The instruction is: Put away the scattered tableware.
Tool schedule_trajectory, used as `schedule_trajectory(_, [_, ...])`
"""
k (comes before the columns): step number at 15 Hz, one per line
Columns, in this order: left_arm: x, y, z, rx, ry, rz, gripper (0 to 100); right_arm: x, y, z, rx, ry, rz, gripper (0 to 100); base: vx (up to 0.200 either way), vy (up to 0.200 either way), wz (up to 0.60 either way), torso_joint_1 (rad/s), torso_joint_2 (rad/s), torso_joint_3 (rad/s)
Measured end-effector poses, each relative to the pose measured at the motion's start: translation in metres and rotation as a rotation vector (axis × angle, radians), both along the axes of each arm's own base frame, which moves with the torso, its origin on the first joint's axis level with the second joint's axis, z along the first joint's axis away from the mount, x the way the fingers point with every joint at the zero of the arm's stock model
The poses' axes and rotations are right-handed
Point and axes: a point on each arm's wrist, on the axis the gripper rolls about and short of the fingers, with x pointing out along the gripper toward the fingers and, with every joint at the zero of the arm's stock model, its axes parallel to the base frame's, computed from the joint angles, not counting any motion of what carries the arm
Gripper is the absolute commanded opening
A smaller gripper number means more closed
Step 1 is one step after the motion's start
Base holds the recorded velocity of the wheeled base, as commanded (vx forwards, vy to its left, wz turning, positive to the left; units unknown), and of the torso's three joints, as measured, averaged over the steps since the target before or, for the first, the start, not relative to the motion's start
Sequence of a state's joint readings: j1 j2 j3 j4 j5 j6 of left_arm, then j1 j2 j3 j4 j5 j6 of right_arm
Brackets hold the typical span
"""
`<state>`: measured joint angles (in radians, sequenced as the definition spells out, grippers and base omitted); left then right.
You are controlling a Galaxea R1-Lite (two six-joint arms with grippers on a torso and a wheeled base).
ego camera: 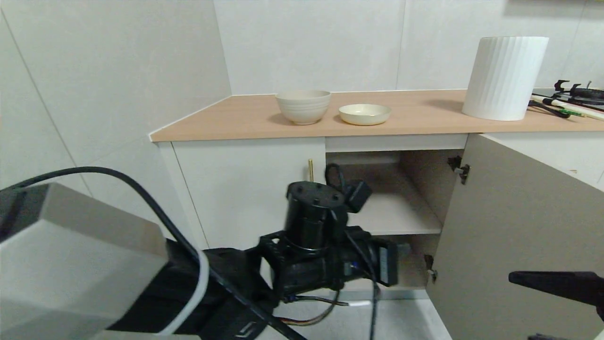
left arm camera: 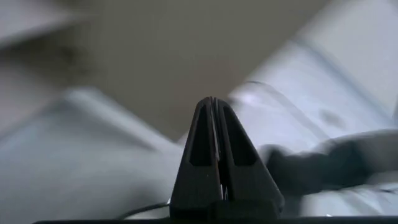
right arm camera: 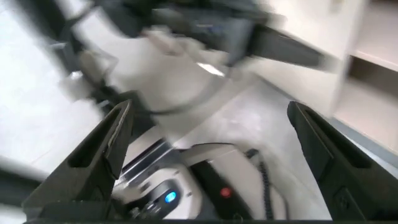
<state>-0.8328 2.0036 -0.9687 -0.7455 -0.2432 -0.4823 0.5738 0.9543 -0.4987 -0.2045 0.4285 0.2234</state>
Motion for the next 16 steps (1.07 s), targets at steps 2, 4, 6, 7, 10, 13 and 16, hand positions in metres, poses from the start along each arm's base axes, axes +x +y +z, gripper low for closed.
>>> schedule_trajectory(2, [0.011, 0.050, -0.002, 0.064, -0.047, 0.184, 0, 0.016, 0.008, 0.004, -0.014, -0.011, -0.073, 100, 0.000, 0.000, 0.00, 0.000, 0.00, 0.000])
schedule_trajectory(4, [0.012, 0.095, 0.000, 0.074, -0.065, 0.299, 100, 0.032, 0.017, 0.005, -0.028, -0.006, -0.105, 100, 0.000, 0.000, 0.00, 0.000, 0.00, 0.000])
schedule_trajectory(6, [0.011, 0.144, 0.007, 0.069, -0.080, 0.429, 100, 0.052, 0.029, 0.008, -0.042, 0.004, -0.123, 100, 0.000, 0.000, 0.00, 0.000, 0.00, 0.000])
schedule_trajectory(7, [0.009, 0.162, 0.014, 0.058, -0.093, 0.478, 100, 0.061, 0.034, 0.013, -0.043, 0.004, -0.125, 100, 0.000, 0.000, 0.00, 0.000, 0.00, 0.000])
schedule_trajectory(10, [0.001, 0.198, 0.036, 0.038, -0.119, 0.569, 100, 0.086, 0.050, 0.026, -0.051, 0.011, -0.127, 100, 0.000, 0.000, 0.00, 0.000, 0.00, 0.000])
schedule_trajectory(13, [-0.008, 0.212, 0.053, 0.090, -0.034, 0.589, 100, 0.109, 0.062, 0.035, -0.149, 0.088, -0.229, 100, 0.000, 0.000, 0.00, 0.000, 0.00, 0.000])
schedule_trajectory(16, [-0.012, 0.217, 0.084, 0.110, 0.009, 0.571, 100, 0.127, 0.069, 0.035, -0.206, 0.139, -0.402, 100, 0.000, 0.000, 0.00, 0.000, 0.00, 0.000])
